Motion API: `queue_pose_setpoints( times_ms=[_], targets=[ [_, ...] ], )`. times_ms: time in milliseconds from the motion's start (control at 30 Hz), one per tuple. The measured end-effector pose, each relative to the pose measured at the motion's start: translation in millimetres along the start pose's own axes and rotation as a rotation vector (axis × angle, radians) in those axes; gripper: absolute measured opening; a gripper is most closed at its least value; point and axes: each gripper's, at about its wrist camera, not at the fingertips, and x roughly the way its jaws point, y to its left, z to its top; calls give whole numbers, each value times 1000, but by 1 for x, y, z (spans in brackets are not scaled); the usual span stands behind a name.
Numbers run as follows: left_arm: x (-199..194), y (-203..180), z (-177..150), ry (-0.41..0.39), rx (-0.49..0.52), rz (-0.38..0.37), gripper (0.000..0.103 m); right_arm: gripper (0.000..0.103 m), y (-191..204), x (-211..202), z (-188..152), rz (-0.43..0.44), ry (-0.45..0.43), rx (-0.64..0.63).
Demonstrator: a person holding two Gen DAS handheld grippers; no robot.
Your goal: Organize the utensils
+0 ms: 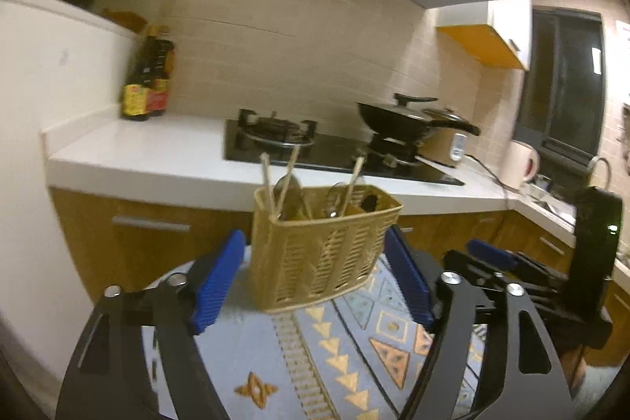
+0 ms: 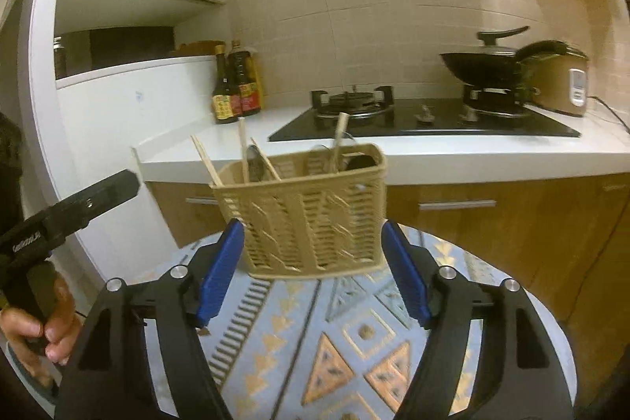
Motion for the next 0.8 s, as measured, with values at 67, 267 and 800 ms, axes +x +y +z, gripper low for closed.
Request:
queue_pose_setpoints(
  times_ms=[67,267,800],
  targets=[
    [-3,-6,-13,-7,6,47,74,73,-5,-6,-9,-44,11,-5],
    [-2,-31,-56,-9,78,174,76,86,-19,-18,-38,-129,-20,16],
    [8,-50,-88,-37,178,289,87,95,-19,-17,-61,-185,-109,-53]
  ],
)
